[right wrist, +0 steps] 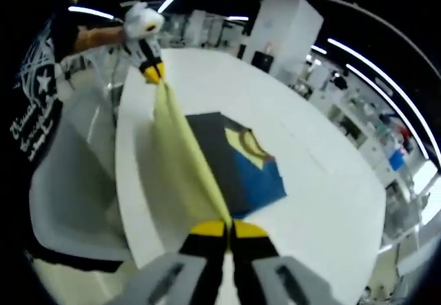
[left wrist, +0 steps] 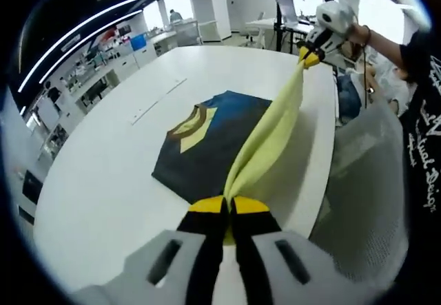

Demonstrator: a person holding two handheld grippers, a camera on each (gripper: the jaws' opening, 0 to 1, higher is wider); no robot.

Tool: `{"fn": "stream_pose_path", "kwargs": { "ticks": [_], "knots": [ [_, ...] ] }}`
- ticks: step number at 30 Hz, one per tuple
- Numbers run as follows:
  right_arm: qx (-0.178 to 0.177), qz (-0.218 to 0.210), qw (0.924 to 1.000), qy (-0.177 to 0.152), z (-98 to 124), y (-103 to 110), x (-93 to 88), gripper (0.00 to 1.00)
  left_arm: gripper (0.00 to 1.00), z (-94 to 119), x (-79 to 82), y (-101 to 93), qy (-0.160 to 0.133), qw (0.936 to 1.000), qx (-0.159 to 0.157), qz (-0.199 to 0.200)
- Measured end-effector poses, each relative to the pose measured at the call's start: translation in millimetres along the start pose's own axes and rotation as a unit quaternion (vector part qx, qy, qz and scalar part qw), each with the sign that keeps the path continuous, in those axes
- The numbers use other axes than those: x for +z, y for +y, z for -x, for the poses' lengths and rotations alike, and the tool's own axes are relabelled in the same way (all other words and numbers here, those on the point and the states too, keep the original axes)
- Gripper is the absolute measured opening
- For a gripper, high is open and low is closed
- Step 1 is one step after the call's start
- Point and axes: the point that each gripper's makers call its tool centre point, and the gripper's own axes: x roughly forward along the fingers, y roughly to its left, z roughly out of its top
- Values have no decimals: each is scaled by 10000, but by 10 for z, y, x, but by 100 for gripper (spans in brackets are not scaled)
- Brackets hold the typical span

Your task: Fold the garment on the visible template until the final outline fits inside the template.

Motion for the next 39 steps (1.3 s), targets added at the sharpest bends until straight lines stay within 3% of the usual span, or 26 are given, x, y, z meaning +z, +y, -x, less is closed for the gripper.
{"fn": "stream_pose_path", "kwargs": {
  "ticks": [7,16,25,30,35,39],
  "knots": [
    [-202,51,9998,-14,-92,-241,141,0,0,-88,114,270,-26,9998,119,-184],
    [-559,233,9982,46,-323,-686,284,0,0,-246,305,694,-250,9990,355,-37],
    [-783,287,9964,150,-550,-1028,371,0,0,-467,437,985,-339,9977,573,145],
    [-769,95,9962,404,-741,-1152,295,0,0,-660,407,1110,-322,9977,497,326],
    [-758,253,9949,607,-984,-1219,285,0,0,-897,292,1258,-112,9978,445,482],
    [-701,120,9951,680,-1138,-1263,283,0,0,-1028,204,1331,38,9975,465,532]
  ]
}}
